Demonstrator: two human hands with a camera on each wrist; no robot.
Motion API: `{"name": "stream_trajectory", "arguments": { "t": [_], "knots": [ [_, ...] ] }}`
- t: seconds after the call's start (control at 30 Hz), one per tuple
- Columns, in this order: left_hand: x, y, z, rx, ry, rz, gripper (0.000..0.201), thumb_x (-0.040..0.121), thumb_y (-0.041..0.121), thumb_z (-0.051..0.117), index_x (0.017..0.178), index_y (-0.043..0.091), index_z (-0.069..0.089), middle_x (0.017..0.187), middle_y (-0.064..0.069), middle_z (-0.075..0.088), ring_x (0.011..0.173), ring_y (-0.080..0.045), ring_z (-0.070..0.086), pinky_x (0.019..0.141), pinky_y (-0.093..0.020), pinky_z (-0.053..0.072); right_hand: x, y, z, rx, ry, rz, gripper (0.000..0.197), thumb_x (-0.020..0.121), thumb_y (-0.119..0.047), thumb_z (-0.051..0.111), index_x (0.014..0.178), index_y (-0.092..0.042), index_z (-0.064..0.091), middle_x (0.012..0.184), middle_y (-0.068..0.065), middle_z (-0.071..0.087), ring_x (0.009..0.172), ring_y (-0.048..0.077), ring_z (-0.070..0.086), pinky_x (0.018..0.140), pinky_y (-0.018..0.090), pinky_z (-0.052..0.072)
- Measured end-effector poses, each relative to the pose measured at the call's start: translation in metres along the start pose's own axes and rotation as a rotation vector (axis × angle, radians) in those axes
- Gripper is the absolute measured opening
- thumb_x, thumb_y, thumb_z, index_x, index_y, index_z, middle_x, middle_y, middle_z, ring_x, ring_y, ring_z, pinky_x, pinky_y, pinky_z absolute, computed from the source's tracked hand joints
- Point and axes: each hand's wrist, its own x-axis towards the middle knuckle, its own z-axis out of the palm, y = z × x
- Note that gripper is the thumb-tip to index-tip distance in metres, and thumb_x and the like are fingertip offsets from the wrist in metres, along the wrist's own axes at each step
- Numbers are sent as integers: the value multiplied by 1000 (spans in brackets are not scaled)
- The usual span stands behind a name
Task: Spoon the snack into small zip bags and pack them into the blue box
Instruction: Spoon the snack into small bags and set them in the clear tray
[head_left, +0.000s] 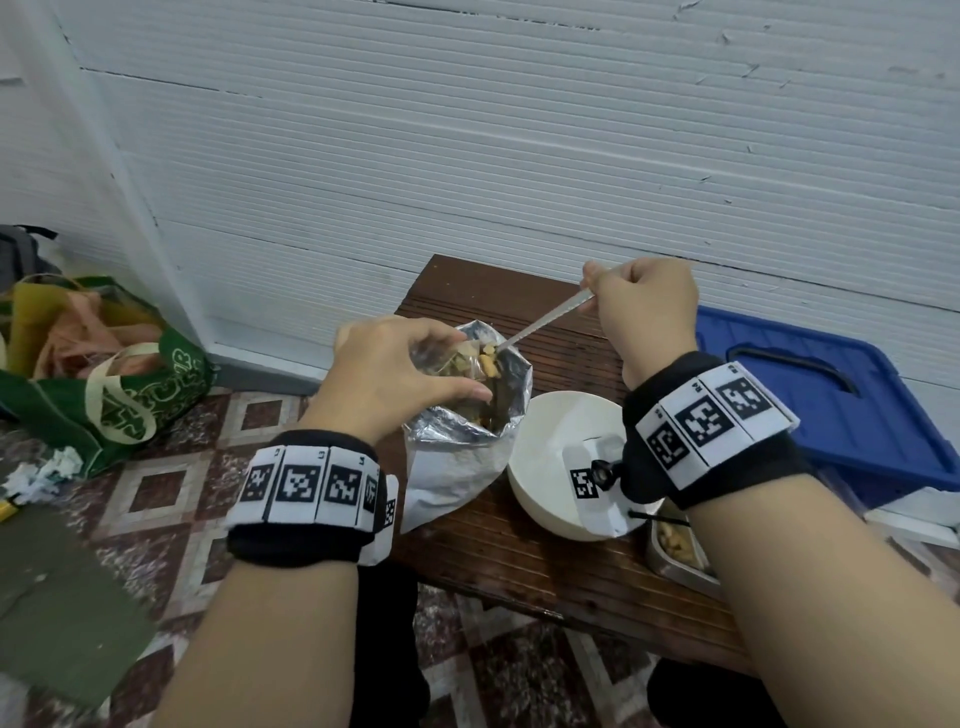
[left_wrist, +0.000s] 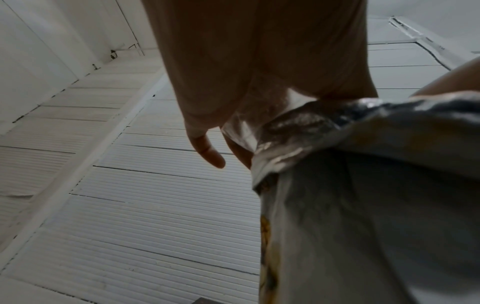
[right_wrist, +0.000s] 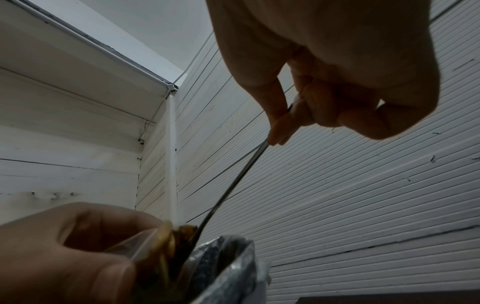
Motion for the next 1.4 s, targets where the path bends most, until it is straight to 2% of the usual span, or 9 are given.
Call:
{"name": "stream_trajectory", "arguments": {
  "t": [0.23, 0.33, 0.43, 0.57, 0.7, 0.83, 1.0, 1.2, 1.4],
  "knots": [
    [0, 3, 1, 68, 41, 46, 57, 40, 89, 57, 82, 50, 60, 92, 20, 67, 103, -7, 58, 107, -38, 29, -2, -2, 7, 79, -23, 25, 33, 90, -21, 63, 83, 11, 67, 66, 1, 65, 52, -7, 58, 52, 6, 41],
    [-1, 10, 3, 94, 81, 68, 55, 45, 82, 56, 87, 47, 60, 92, 23, 65, 104, -7, 54, 97, -30, 19, -10, -9, 8, 111, -47, -16, 32, 90, -24, 64, 66, -2, 66, 68, -1, 67, 68, 2, 62, 71, 19, 46],
    [-1, 9, 6, -16, 129, 27, 47, 52, 78, 63, 83, 43, 62, 84, 27, 61, 95, -4, 55, 102, -34, 35, -18, -15, 6, 185, -69, -139, 28, 89, -27, 64, 65, -13, 62, 73, 8, 69, 79, 17, 65, 76, 28, 50],
    [-2, 5, 3, -233, 205, -69, 29, 67, 52, 76, 86, 33, 65, 93, 17, 65, 86, 10, 54, 69, 1, 41, -21, -22, -2, 311, -21, -362, 20, 87, -25, 67, 76, -9, 65, 79, 22, 65, 79, 38, 61, 77, 43, 52],
    [-3, -2, 1, -333, 261, -104, 44, 64, 59, 68, 92, 26, 69, 96, 16, 68, 93, 3, 61, 80, -16, 48, -17, -27, -16, 378, 80, -462, 13, 88, -19, 67, 76, -17, 64, 71, 4, 62, 70, 21, 61, 70, 31, 55],
    [-4, -5, 2, -370, 250, -95, 49, 65, 60, 67, 95, 22, 71, 92, 13, 71, 88, 3, 65, 81, -22, 52, -13, -21, -26, 309, 164, -441, 21, 90, -23, 64, 71, -20, 56, 69, 13, 61, 65, 21, 58, 63, 24, 49],
    [-4, -3, 3, -352, 229, -101, 49, 65, 61, 68, 94, 22, 70, 94, 13, 71, 92, 1, 65, 83, -22, 51, -30, 0, -7, -78, -88, -503, 20, 89, -28, 65, 70, -21, 60, 54, -14, 48, 52, -1, 46, 55, 11, 35],
    [-4, -4, 7, -286, 216, -113, 37, 71, 53, 74, 93, 24, 70, 92, 16, 69, 85, 12, 60, 69, -6, 41, -54, 33, 24, -455, -306, -770, 27, 85, -37, 58, 68, -18, 68, 58, -6, 62, 61, 20, 57, 71, 32, 37],
    [-3, -2, 9, -243, 214, -122, 35, 71, 54, 76, 93, 27, 69, 90, 20, 66, 80, 23, 54, 61, 4, 36, -60, 37, 29, -263, -313, -519, 24, 87, -24, 66, 67, -13, 60, 53, -6, 51, 56, 16, 48, 67, 30, 37]
  ]
}}
